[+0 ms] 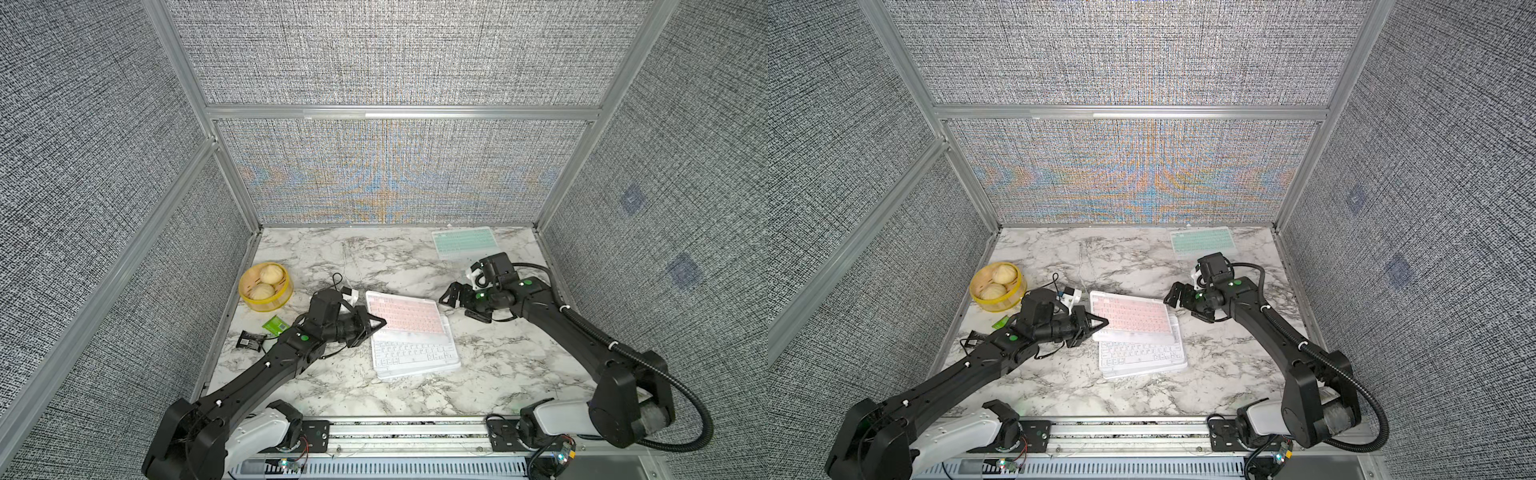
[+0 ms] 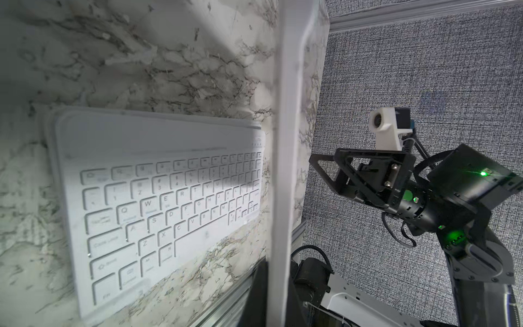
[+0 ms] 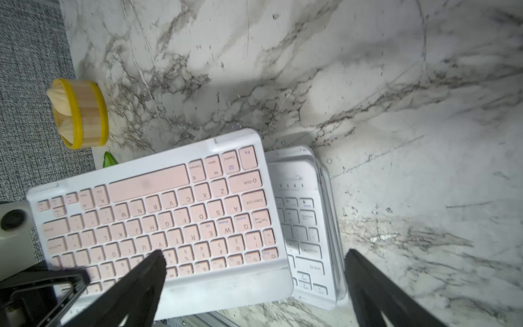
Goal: Stack the numeric keypads
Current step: Pick up the numeric keypad from the center of the board, then place the numeric keypad at the numeric keypad.
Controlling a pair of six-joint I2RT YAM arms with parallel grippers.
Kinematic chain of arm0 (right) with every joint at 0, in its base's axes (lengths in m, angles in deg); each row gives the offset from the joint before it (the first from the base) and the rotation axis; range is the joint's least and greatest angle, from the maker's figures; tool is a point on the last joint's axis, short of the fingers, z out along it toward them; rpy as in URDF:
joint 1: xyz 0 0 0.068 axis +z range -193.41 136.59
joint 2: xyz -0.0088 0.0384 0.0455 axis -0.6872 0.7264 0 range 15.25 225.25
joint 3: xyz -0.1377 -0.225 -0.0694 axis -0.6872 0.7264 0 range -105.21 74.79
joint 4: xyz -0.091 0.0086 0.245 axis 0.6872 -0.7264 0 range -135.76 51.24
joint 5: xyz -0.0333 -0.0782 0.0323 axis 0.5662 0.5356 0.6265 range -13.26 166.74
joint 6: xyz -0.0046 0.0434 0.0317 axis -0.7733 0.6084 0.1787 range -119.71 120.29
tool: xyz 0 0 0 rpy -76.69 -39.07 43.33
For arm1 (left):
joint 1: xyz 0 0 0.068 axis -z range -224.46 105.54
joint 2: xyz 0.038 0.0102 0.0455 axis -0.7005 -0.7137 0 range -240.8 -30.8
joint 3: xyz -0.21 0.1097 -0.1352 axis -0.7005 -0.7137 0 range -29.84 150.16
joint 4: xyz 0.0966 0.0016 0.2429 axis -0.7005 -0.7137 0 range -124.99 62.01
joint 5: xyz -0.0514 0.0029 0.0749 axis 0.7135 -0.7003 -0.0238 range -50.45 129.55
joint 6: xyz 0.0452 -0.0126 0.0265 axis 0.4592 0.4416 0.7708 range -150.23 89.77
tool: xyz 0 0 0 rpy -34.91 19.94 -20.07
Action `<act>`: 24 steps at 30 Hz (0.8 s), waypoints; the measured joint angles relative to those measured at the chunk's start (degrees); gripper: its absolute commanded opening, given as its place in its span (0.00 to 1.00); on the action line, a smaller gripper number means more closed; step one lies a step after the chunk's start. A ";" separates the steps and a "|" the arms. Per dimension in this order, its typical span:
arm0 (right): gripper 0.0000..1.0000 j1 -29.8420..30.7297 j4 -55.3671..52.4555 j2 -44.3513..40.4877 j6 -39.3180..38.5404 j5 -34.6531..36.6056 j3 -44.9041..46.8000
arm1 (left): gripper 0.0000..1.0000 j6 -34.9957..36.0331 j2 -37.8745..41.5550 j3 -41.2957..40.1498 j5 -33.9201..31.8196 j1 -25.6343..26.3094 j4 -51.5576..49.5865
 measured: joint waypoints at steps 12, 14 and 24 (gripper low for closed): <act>0.99 3.04 3.69 0.39 0.74 -1.51 8.09 | 0.00 -2.56 -5.38 -3.32 -3.54 7.50 8.61; 0.99 3.48 4.13 1.07 0.98 -1.51 8.52 | 0.00 -2.60 -5.46 -4.20 -3.52 7.76 9.55; 0.99 6.73 6.95 4.17 2.21 -0.04 9.44 | 0.08 -2.99 -5.27 -6.21 -4.33 8.15 10.60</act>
